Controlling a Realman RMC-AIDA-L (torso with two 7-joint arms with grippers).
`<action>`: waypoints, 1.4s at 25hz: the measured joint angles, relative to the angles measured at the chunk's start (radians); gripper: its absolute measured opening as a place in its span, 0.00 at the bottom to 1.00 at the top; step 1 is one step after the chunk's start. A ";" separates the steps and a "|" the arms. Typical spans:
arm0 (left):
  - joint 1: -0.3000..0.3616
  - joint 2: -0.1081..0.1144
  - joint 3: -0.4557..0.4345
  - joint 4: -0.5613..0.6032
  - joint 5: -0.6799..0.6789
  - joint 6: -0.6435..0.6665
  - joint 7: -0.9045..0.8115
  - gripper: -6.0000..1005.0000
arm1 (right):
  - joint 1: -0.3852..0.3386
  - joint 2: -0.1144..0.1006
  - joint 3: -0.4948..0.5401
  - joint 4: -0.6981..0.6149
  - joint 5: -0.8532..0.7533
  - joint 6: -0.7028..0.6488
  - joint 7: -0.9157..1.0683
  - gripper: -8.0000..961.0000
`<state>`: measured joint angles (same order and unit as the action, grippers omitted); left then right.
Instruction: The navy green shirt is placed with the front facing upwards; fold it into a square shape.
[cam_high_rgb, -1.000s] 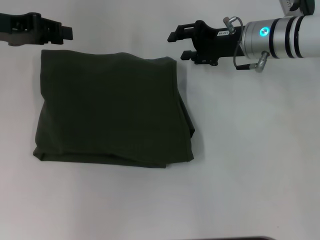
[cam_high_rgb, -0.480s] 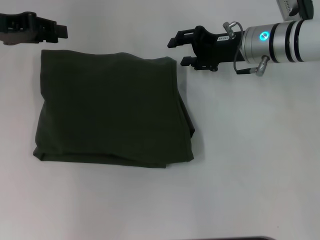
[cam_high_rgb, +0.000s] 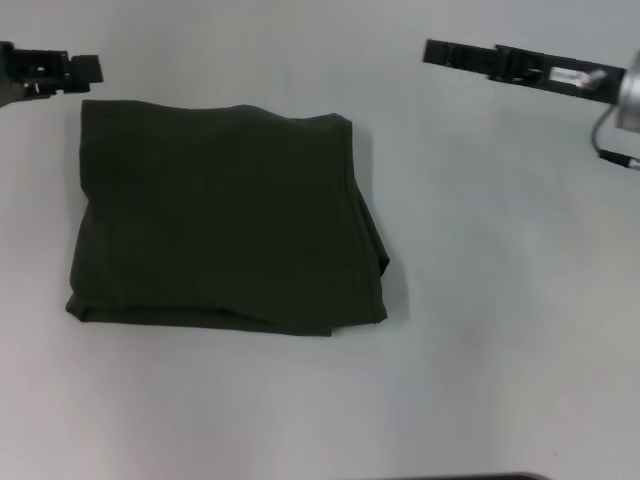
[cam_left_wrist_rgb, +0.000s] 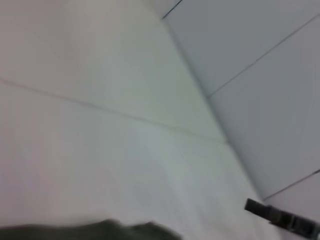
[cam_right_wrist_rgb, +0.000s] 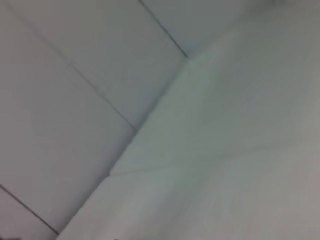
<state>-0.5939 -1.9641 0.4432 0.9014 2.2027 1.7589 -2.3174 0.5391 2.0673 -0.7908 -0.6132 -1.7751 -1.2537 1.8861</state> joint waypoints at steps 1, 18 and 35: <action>0.014 -0.007 -0.018 -0.003 -0.029 0.020 0.035 0.35 | -0.020 -0.001 0.009 -0.004 0.027 -0.016 -0.083 0.62; 0.292 -0.193 0.097 -0.172 -0.209 0.081 0.831 0.56 | -0.196 0.026 0.054 0.038 0.035 -0.371 -0.599 0.83; 0.329 -0.198 0.151 -0.282 -0.056 0.157 1.309 0.56 | -0.202 0.023 -0.097 0.264 -0.142 -0.498 -1.056 0.87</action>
<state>-0.2644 -2.1619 0.5946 0.6196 2.1465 1.9156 -1.0085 0.3367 2.0901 -0.8876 -0.3489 -1.9174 -1.7522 0.8298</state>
